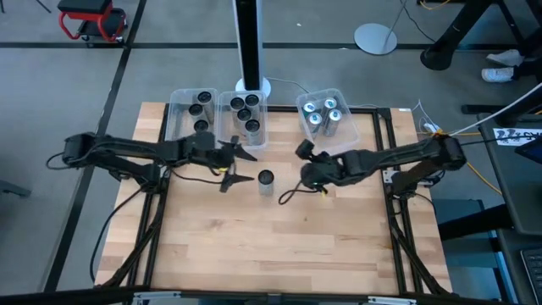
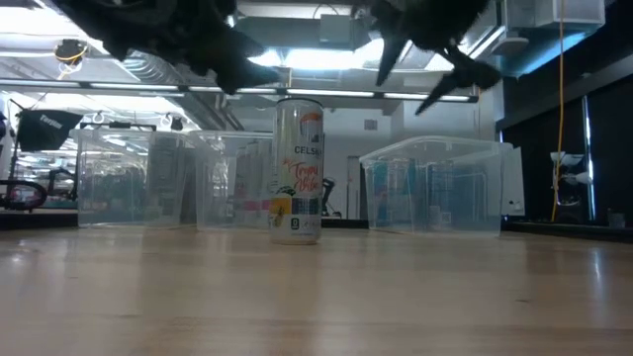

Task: Sort soda cans
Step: Put the white-yellow soda can into the top left transparent bin

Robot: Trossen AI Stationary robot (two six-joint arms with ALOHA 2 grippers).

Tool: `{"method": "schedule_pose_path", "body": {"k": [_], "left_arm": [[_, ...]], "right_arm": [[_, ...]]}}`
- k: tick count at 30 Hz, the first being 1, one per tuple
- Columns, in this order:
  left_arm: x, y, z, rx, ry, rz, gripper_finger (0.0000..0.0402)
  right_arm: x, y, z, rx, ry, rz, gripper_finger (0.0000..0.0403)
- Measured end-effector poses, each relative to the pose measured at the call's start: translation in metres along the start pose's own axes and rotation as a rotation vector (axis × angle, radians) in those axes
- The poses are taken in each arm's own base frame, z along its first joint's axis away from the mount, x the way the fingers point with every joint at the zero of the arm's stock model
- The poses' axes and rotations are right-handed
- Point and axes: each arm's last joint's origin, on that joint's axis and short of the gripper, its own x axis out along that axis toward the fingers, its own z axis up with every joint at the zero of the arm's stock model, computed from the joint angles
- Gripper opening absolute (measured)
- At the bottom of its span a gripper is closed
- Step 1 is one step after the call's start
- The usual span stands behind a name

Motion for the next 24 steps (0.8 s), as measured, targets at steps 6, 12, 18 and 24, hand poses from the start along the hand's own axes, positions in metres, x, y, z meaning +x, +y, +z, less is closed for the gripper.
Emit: {"method": "schedule_pose_path", "body": {"k": [6,12,18,24], "left_arm": [[0.033,-0.001,-0.004,-0.037,0.018,0.023,0.0308],[0.052,0.004,-0.004,-0.048,0.060,0.073,0.0308],[0.058,0.000,-0.012,-0.064,0.104,0.043,0.0308],[0.058,-0.005,-0.011,-0.046,0.105,0.006,0.0308]], "right_arm": [[0.017,0.036,-0.003,0.096,0.001,-0.125,0.0344],[0.033,0.059,0.000,0.088,0.005,-0.140,0.0344],[0.038,0.062,-0.002,0.094,0.015,-0.138,0.0344],[0.038,0.062,-0.002,0.093,0.015,-0.138,0.0344]]}}
